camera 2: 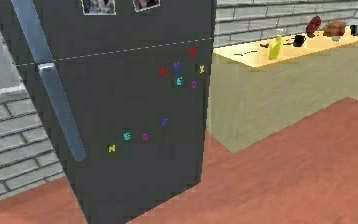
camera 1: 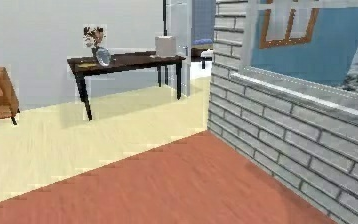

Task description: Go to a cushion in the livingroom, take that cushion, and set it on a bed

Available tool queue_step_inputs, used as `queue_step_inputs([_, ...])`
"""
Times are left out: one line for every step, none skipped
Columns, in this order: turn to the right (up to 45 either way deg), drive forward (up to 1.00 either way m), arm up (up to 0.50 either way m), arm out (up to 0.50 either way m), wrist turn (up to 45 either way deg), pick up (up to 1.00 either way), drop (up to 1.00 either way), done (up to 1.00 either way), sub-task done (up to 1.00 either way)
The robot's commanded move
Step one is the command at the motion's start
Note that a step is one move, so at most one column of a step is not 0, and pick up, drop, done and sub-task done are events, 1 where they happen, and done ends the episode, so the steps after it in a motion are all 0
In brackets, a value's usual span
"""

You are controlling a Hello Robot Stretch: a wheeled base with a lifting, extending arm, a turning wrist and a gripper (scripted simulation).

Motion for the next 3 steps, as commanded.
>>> queue_step_inputs([0.0,1.0,0.0,0.0,0.0,0.0,0.0,0.0,0.0])
queue_step_inputs([0.0,1.0,0.0,0.0,0.0,0.0,0.0,0.0,0.0])
queue_step_inputs([0.0,0.7,0.0,0.0,0.0,0.0,0.0,0.0,0.0])
